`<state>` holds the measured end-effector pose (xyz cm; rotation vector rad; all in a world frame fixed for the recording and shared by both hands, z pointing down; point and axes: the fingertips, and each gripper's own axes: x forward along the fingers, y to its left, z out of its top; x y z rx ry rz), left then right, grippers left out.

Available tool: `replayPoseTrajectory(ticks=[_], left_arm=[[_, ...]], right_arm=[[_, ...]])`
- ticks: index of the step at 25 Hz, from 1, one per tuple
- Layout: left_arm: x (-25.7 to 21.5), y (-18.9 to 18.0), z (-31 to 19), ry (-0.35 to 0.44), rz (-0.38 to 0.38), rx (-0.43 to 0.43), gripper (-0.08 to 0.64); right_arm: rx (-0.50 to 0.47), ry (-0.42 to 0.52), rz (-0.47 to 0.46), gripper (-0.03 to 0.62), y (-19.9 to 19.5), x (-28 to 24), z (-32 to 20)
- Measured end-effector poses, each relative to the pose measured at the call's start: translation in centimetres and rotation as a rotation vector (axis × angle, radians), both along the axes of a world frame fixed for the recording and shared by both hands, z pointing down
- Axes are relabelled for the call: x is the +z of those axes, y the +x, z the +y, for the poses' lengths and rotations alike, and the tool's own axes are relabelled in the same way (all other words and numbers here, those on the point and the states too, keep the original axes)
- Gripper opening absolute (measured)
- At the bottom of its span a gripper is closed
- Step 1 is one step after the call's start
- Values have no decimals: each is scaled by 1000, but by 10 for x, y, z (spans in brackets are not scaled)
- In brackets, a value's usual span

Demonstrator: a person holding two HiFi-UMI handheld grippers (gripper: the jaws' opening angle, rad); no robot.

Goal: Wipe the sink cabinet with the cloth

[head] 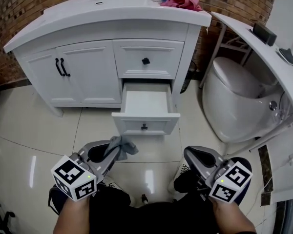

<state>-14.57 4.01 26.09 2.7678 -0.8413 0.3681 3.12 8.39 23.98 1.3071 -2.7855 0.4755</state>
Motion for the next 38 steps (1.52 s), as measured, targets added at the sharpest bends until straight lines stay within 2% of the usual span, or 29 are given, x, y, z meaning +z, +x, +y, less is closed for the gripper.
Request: replayPoseTrajectory(ticks=[2,6,26,38], left_arm=[[3,0,9,-10,-14,24,40],[2,-8,16,-4,-34,25,40],[3,4,13,-4,16,8,40],[9,5,10,-13,7,0,40]], right_arm=[[-11,-19,-6,6,-3,6,7],[-31,9,12,6,-9,2,11],[-13,32,50,6,-9,1,13],[-16,22,52,6,-9,3,13]])
